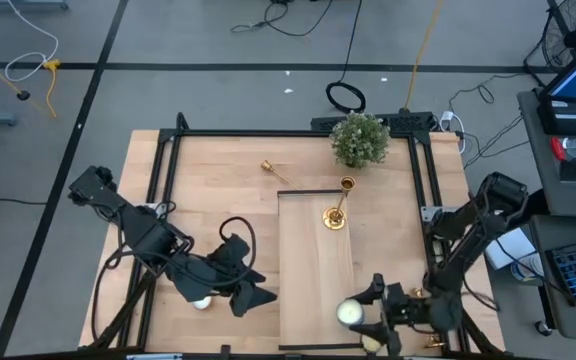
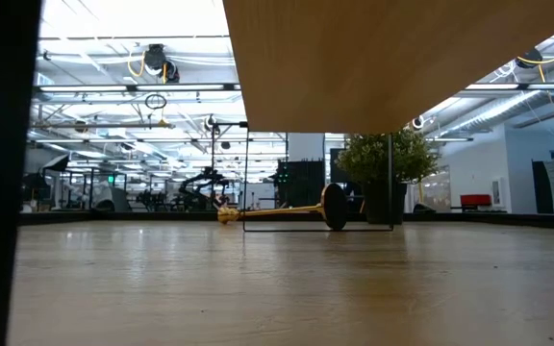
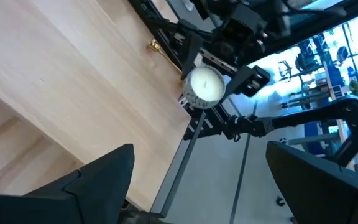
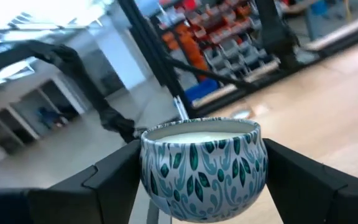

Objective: Pick & Place candle stick holders
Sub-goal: Put the blue patterned scented candle on the shelf

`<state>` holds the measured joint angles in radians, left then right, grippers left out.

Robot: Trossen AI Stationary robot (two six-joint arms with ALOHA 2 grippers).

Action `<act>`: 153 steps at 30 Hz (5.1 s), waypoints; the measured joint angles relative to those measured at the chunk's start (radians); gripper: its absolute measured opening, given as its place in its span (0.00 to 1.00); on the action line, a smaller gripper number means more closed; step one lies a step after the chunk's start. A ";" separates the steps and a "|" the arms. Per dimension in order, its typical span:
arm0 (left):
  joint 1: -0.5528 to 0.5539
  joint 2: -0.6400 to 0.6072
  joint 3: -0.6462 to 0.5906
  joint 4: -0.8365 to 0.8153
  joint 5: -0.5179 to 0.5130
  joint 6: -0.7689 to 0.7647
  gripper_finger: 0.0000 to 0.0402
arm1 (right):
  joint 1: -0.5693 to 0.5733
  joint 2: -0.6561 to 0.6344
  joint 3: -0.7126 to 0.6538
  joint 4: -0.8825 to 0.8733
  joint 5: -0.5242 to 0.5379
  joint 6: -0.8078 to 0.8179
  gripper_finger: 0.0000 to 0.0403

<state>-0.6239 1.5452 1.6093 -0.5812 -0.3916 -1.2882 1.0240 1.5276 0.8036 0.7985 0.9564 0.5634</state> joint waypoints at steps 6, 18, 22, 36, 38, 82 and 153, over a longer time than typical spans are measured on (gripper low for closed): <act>0.001 0.000 0.000 -0.023 -0.049 0.049 0.92 | -0.001 -0.001 -0.045 0.251 -0.071 -0.284 0.72; -0.004 0.008 -0.037 -0.169 -0.415 0.000 0.92 | 0.032 0.000 -0.038 0.084 -0.147 -0.322 0.72; -0.028 0.044 -0.094 -0.146 -0.476 -0.072 0.92 | 0.056 0.000 -0.059 0.080 -0.096 -0.389 0.72; -0.048 0.150 -0.154 0.073 -0.535 -0.081 0.92 | -0.012 0.001 -0.238 0.386 -0.072 -0.503 0.72; -0.048 0.150 -0.154 0.084 -0.538 -0.066 0.92 | -0.016 0.001 -0.238 0.394 -0.108 -0.498 0.72; -0.050 0.150 -0.153 0.104 -0.549 0.025 0.92 | -0.058 0.254 -0.187 0.587 -0.169 -0.414 0.85; -0.072 0.065 -0.153 0.687 0.024 0.339 0.92 | 0.018 -0.015 0.478 -1.450 -0.246 0.990 0.00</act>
<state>-0.6960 1.6104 1.4563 0.1059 -0.3676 -0.9493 1.0424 1.5127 1.2813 -0.6515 0.7103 1.5536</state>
